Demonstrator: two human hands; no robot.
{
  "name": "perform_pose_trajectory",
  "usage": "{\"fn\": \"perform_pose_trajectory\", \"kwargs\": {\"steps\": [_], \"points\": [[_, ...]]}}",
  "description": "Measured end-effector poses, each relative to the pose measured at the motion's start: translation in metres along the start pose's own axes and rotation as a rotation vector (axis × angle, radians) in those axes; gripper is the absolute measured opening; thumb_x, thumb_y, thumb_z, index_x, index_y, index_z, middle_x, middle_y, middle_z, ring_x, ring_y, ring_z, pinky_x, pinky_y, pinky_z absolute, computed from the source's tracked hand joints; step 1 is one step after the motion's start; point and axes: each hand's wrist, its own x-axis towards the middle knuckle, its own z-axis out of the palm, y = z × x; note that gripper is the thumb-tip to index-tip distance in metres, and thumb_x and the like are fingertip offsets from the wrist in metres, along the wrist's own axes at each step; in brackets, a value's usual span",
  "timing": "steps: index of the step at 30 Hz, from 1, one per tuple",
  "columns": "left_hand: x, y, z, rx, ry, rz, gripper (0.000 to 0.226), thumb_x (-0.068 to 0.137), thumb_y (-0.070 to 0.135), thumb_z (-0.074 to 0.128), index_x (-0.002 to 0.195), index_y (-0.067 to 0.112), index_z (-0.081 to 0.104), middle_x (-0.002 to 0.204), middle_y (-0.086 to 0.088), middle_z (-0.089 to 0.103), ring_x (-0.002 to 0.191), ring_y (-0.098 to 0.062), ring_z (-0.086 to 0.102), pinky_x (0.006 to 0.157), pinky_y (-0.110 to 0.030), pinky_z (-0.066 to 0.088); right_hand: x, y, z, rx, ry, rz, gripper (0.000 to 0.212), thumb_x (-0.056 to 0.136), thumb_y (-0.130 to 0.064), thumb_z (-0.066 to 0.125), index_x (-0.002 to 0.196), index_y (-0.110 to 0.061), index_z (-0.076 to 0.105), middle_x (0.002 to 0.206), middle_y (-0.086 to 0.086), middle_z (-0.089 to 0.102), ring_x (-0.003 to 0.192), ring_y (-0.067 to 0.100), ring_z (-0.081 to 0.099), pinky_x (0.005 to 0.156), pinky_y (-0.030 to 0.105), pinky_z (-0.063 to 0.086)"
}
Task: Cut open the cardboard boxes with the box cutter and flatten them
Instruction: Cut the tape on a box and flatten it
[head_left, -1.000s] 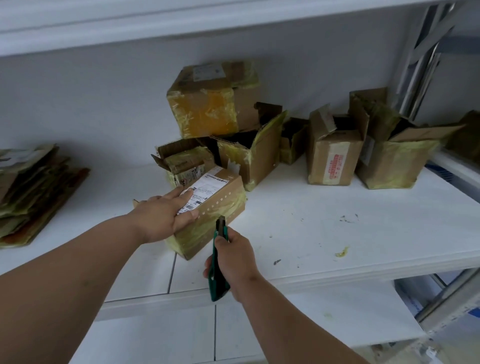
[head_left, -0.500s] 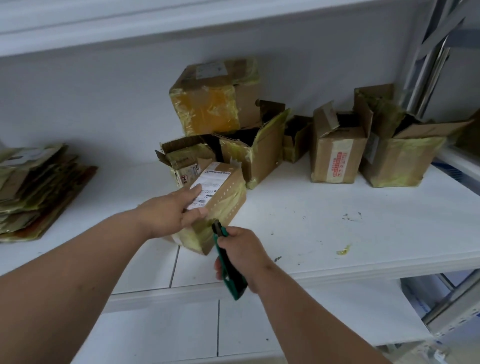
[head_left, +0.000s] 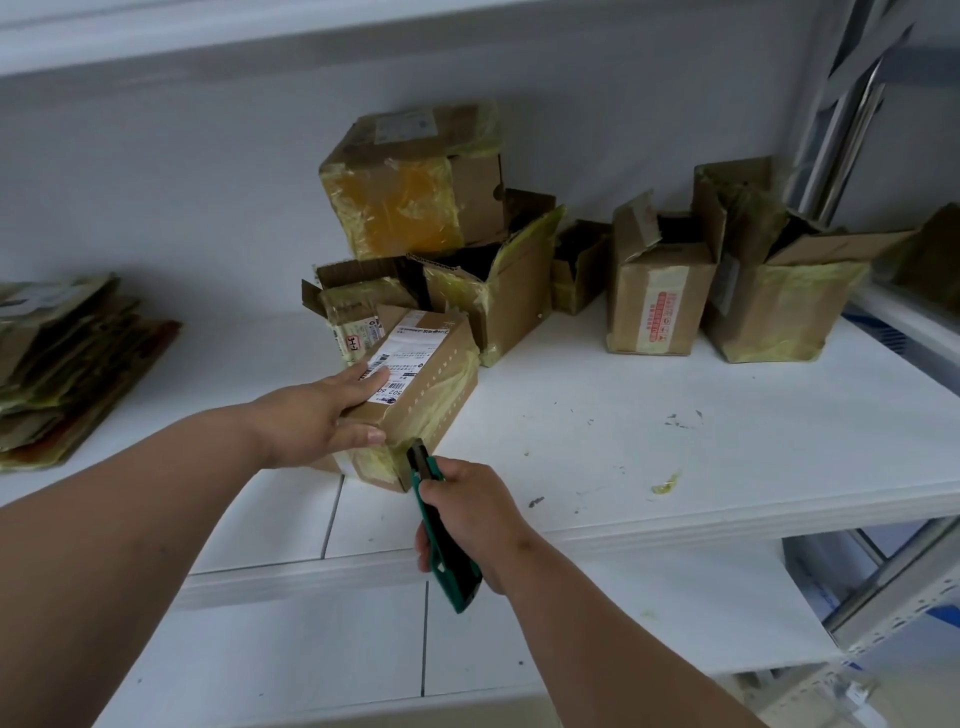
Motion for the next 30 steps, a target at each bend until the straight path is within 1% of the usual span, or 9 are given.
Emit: {"fn": "perform_pose_trajectory", "kwargs": {"steps": [3,6,9,12,16,19,22,26,30], "points": [[-0.002,0.002,0.001,0.025,0.022,-0.003,0.085,0.079,0.07,0.041,0.151,0.048,0.002,0.161,0.02,-0.008,0.147,-0.013,0.02,0.114,-0.028,0.027,-0.005,0.004,0.004,0.022,-0.005,-0.015,0.032,0.095,-0.001,0.038,0.115,-0.01,0.062,0.062,0.02,0.056,0.042,0.026,0.054,0.044,0.023,0.047],[-0.002,0.004,0.003,0.054,0.05,-0.015,0.079,0.088,0.065,0.045,0.152,0.047,0.002,0.161,0.019,-0.008,0.147,-0.014,0.023,0.112,-0.031,0.031,-0.011,0.006,0.008,0.038,-0.01,-0.015,0.032,0.097,-0.002,0.037,0.116,-0.012,0.061,0.063,0.02,0.057,0.042,0.026,0.055,0.044,0.023,0.047],[-0.002,0.004,0.002,0.078,0.071,-0.013,0.079,0.087,0.067,0.044,0.152,0.047,0.003,0.162,0.019,-0.004,0.147,-0.016,0.024,0.112,-0.033,0.033,-0.015,0.006,0.012,0.054,0.005,-0.02,0.032,0.098,-0.002,0.037,0.117,-0.011,0.06,0.061,0.018,0.057,0.042,0.025,0.055,0.044,0.023,0.046],[-0.001,0.006,0.0,0.095,0.079,-0.023,0.083,0.084,0.071,0.044,0.153,0.046,0.006,0.162,0.018,-0.003,0.148,-0.016,0.02,0.115,-0.035,0.029,-0.019,0.005,0.018,0.075,0.04,-0.022,0.032,0.097,-0.001,0.037,0.115,-0.009,0.061,0.062,0.019,0.056,0.041,0.025,0.054,0.043,0.023,0.046],[-0.004,0.013,-0.002,0.139,0.088,-0.033,0.08,0.089,0.067,0.046,0.154,0.043,0.006,0.164,0.011,0.0,0.15,-0.017,0.014,0.116,-0.035,0.026,-0.024,0.006,0.026,0.117,0.096,-0.015,0.03,0.098,-0.003,0.039,0.115,-0.012,0.061,0.06,0.018,0.057,0.043,0.026,0.055,0.048,0.028,0.049],[-0.005,0.021,-0.007,0.172,0.095,-0.022,0.08,0.089,0.067,0.045,0.155,0.04,0.01,0.164,0.006,0.005,0.15,-0.019,0.014,0.115,-0.036,0.025,-0.027,0.006,0.028,0.152,0.133,-0.008,0.03,0.098,-0.004,0.041,0.118,-0.013,0.062,0.056,0.016,0.058,0.044,0.026,0.055,0.052,0.032,0.051],[-0.006,0.024,-0.012,0.192,0.077,-0.018,0.08,0.089,0.066,0.046,0.156,0.037,0.01,0.164,0.003,0.008,0.15,-0.021,0.013,0.116,-0.036,0.022,-0.035,0.008,0.026,0.149,0.14,0.003,0.032,0.099,-0.006,0.041,0.123,-0.013,0.06,0.056,0.016,0.059,0.044,0.027,0.056,0.052,0.031,0.049],[-0.005,0.024,-0.008,0.159,0.04,0.008,0.078,0.093,0.062,0.045,0.156,0.036,0.008,0.164,-0.001,0.007,0.15,-0.022,0.01,0.118,-0.036,0.018,-0.045,0.011,0.029,0.153,0.112,0.005,0.027,0.101,-0.008,0.043,0.122,-0.013,0.059,0.058,0.016,0.06,0.045,0.027,0.055,0.051,0.031,0.05],[-0.008,0.019,-0.004,0.109,0.049,0.021,0.074,0.095,0.059,0.044,0.156,0.037,0.007,0.164,0.0,0.007,0.15,-0.022,0.01,0.119,-0.036,0.018,-0.044,0.012,0.028,0.194,0.182,-0.022,0.025,0.102,-0.009,0.042,0.119,-0.016,0.059,0.056,0.015,0.06,0.045,0.027,0.055,0.051,0.032,0.049]]}}
